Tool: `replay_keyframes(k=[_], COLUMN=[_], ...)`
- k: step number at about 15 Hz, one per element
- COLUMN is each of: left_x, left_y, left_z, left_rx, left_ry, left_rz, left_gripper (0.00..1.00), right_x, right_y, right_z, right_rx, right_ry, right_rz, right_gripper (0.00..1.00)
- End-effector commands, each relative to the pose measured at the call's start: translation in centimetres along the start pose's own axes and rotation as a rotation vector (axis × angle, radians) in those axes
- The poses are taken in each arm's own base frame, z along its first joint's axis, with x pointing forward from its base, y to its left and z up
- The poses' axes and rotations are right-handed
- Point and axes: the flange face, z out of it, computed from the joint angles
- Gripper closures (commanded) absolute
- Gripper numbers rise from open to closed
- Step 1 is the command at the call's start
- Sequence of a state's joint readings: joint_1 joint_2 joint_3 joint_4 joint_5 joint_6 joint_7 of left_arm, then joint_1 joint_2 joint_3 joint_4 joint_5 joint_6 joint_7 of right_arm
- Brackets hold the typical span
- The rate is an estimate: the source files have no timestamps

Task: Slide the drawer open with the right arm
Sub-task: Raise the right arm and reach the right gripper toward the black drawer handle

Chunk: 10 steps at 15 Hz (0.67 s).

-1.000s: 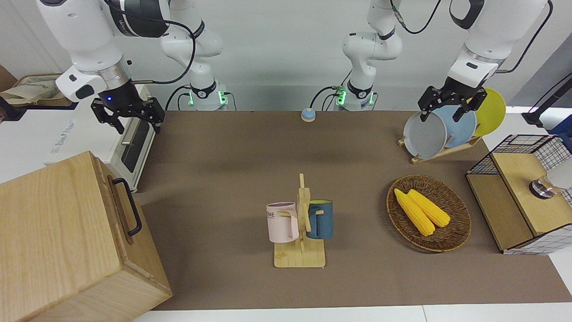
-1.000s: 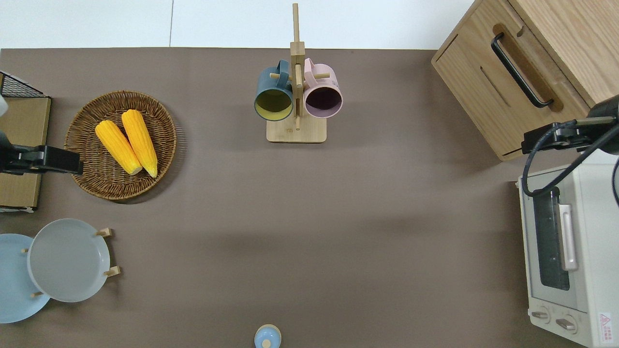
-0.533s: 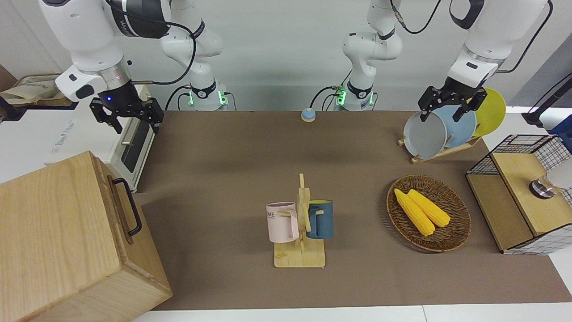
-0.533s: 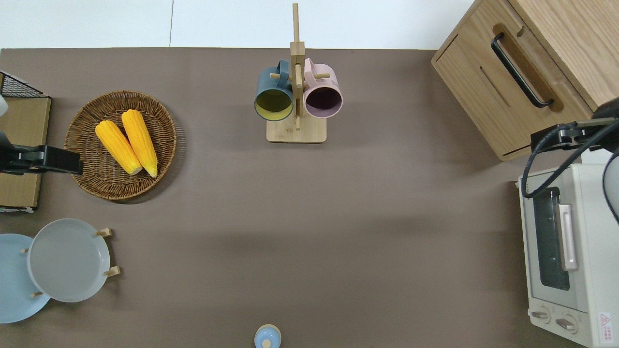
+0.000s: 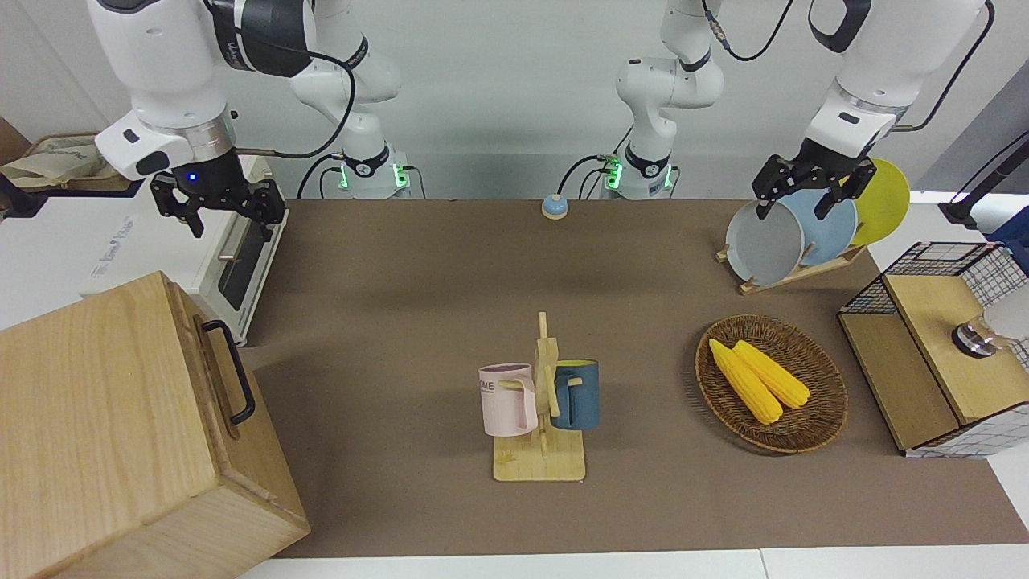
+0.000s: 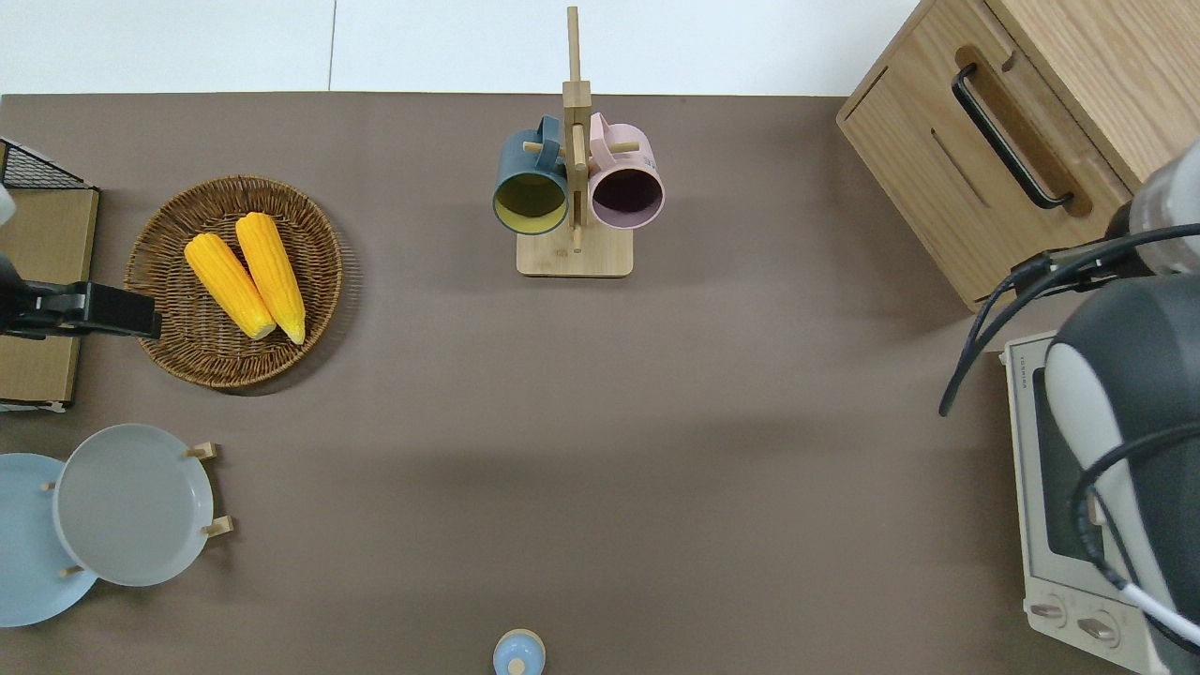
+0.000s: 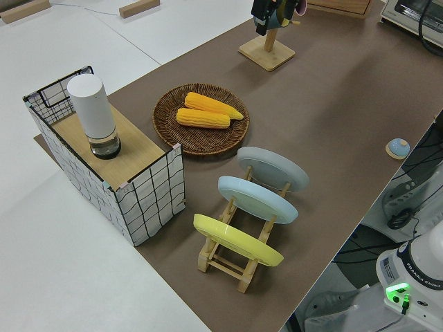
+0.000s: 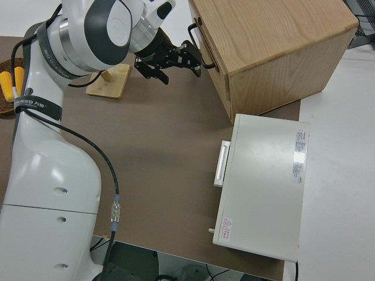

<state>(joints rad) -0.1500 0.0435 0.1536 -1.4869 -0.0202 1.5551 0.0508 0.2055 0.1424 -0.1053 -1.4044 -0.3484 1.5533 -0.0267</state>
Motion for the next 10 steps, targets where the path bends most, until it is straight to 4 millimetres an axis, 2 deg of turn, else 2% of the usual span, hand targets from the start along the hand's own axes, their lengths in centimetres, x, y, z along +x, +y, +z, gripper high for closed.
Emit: replay_keyframes(k=[1,4,7,10], left_x=[0.4,0.4,0.4,0.4], left_y=[0.0,0.0,0.0,0.0], left_z=[-0.2,-0.2,-0.2,-0.2], left_rx=[0.016,0.016,0.016,0.016], left_ry=[0.007,0.007,0.007,0.007], left_rz=[0.008,0.008,0.008,0.008], left_gripper=[0.0,0.0,0.0,0.0], right_x=[0.9,1.8,2.7,4.0], right_y=[-1.0,-2.2,-4.6,-7.2], right_z=[0.0,0.4,0.0,0.9], right_rx=[-0.15,-0.276,-0.45,-0.584], right_ry=[-0.01,-0.015,0.006,0.014], right_rz=[-0.044,-0.082,-0.142,-0.19], right_gripper=[0.011,0.011,0.011,0.011])
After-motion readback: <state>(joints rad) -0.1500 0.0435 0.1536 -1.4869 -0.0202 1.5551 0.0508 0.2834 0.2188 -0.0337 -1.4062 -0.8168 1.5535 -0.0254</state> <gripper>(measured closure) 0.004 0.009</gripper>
